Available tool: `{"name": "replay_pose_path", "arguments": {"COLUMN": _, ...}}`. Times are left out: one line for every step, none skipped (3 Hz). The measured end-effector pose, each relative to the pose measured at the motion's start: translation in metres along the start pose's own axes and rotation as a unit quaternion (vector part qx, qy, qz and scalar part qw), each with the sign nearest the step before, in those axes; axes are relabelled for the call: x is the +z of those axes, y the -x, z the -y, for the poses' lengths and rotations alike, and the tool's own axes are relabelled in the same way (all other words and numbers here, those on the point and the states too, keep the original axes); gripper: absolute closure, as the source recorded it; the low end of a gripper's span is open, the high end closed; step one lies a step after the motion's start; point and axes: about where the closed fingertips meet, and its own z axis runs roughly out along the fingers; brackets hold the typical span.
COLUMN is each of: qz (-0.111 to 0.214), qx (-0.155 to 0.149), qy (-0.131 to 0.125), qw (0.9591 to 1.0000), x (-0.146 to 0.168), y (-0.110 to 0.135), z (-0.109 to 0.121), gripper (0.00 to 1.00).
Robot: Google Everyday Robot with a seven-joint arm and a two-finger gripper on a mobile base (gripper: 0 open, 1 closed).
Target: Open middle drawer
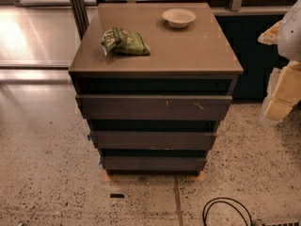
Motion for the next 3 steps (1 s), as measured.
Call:
{"name": "replay_pose_path", "arguments": {"qz": 0.0, "qx": 0.0, "qy": -0.003, "qw": 1.0, "x": 0.0, "y": 0.001, "z": 0.0, "gripper": 0.0}}
{"name": "replay_pose_path", "arguments": {"qz": 0.013, "qx": 0.002, "qy": 0.002, "qw": 0.9999, "x": 0.026, "y": 0.001, "z": -0.009, "gripper": 0.0}}
{"name": "replay_pose_path", "arguments": {"qz": 0.026, "qx": -0.003, "qy": 0.014, "qw": 0.9996, "x": 0.07, "y": 0.007, "z": -0.022, "gripper": 0.0}}
